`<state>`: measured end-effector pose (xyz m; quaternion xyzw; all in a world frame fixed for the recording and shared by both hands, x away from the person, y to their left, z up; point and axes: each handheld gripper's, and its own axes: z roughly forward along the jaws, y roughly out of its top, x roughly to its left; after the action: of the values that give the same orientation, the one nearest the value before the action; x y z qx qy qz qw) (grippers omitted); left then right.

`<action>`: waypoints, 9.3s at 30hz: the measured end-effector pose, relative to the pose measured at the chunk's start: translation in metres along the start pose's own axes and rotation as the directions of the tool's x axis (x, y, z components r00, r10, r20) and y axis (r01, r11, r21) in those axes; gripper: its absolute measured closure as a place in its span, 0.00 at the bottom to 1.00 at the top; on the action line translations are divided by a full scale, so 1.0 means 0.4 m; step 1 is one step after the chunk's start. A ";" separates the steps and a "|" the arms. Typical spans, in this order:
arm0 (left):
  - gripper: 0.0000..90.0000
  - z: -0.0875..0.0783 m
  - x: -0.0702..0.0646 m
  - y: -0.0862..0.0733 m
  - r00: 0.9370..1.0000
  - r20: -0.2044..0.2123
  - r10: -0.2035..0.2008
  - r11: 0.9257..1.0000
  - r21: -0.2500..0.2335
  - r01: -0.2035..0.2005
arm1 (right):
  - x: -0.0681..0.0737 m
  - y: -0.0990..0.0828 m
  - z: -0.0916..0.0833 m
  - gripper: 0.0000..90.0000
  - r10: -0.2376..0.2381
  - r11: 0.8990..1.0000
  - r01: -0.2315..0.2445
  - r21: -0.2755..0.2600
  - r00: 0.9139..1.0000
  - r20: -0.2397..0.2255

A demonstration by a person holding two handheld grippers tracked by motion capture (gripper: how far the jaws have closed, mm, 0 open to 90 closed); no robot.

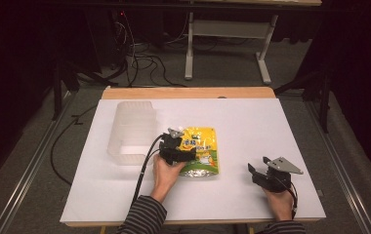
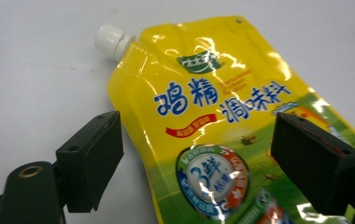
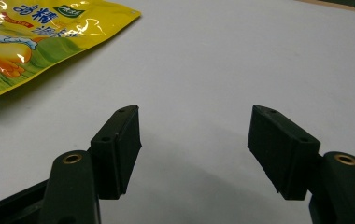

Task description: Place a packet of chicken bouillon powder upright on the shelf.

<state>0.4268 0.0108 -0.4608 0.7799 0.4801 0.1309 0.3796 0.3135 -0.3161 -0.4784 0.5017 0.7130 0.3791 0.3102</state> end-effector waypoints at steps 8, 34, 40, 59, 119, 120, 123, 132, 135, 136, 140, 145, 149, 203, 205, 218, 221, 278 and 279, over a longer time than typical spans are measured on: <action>0.19 0.035 0.007 0.013 1.000 -0.021 -0.019 0.999 0.039 0.020 | 0.002 0.001 0.001 0.38 -0.007 1.000 0.007 0.009 1.000 0.005; 0.76 0.050 -0.017 0.011 0.995 0.028 0.100 0.992 0.073 -0.101 | 0.008 0.002 0.006 0.38 -0.031 0.999 0.031 0.030 0.999 0.012; 0.95 0.040 -0.024 0.011 0.987 0.030 0.159 0.984 0.081 -0.161 | 0.008 0.002 0.005 0.38 -0.036 0.999 0.036 0.026 0.999 0.009; 0.97 -0.143 -0.072 0.050 0.951 0.156 0.269 0.959 -0.134 -0.249 | 0.007 0.002 0.004 0.38 -0.034 0.999 0.034 0.023 0.999 0.003; 0.97 -0.431 0.152 0.103 0.983 0.029 0.179 0.915 -0.373 -0.156 | 0.005 0.002 0.003 0.38 -0.018 1.000 0.018 0.017 1.000 0.009; 0.97 -0.431 0.155 0.102 0.984 0.026 0.177 0.914 -0.375 -0.154 | 0.004 0.002 0.003 0.38 -0.020 1.000 0.020 0.016 1.000 0.008; 0.97 -0.432 0.166 0.103 0.986 0.008 0.164 0.912 -0.383 -0.149 | 0.005 0.001 0.002 0.38 -0.016 1.000 0.016 0.013 1.000 0.009; 0.97 -0.442 0.208 0.105 0.992 -0.034 0.122 0.908 -0.400 -0.126 | 0.005 0.000 0.000 0.39 -0.018 1.000 0.018 -0.001 1.000 0.007; 0.97 -0.445 0.224 0.104 0.993 -0.049 0.106 0.905 -0.409 -0.117 | 0.006 0.000 0.000 0.39 -0.020 1.000 0.020 0.003 1.000 0.009; 0.97 -0.446 0.229 0.105 0.994 -0.053 0.099 0.904 -0.412 -0.112 | 0.006 0.000 0.000 0.39 -0.020 1.000 0.020 0.003 1.000 0.010; 0.97 -0.445 0.256 0.106 0.993 -0.087 0.075 0.905 -0.412 -0.104 | 0.006 0.000 0.000 0.39 -0.020 1.000 0.020 0.002 1.000 0.008; 0.97 -0.445 0.292 0.102 0.993 -0.113 0.027 0.903 -0.423 -0.073 | 0.006 0.000 0.000 0.39 -0.023 1.000 0.023 0.002 1.000 0.009; 0.97 -0.429 0.304 0.097 0.987 -0.159 0.022 0.904 -0.419 -0.087 | 0.006 0.000 0.000 0.39 -0.023 1.000 0.023 0.003 1.000 0.006; 0.97 -0.366 0.311 0.060 0.982 -0.160 0.098 0.969 -0.211 -0.131 | 0.009 0.003 0.006 0.37 -0.036 0.999 0.036 0.030 0.999 0.007; 0.99 -0.362 0.308 0.058 0.979 -0.179 0.100 0.964 -0.227 -0.140 | 0.008 0.002 0.006 0.37 -0.033 0.999 0.032 0.029 0.999 0.007; 0.96 -0.372 0.314 0.009 0.981 -0.172 0.091 0.946 -0.294 -0.139 | 0.009 0.003 0.006 0.37 -0.039 0.999 0.039 0.030 0.999 0.007; 0.95 -0.382 0.314 0.014 0.981 -0.168 0.092 0.958 -0.254 -0.133 | 0.008 0.002 0.005 0.37 -0.035 0.999 0.034 0.025 0.999 0.011; 0.95 -0.385 0.326 -0.137 0.984 -0.172 0.047 0.949 -0.298 -0.097 | 0.005 0.002 0.005 0.37 -0.022 1.000 0.022 0.022 1.000 0.003; 0.95 -0.385 0.327 -0.138 0.984 -0.172 0.046 0.950 -0.297 -0.097 | 0.006 0.002 0.004 0.37 -0.019 1.000 0.018 0.023 1.000 0.003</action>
<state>0.3693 0.2073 -0.4170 0.7158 0.4550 0.2801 0.4496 0.3146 -0.3134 -0.4789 0.4993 0.7213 0.3671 0.3092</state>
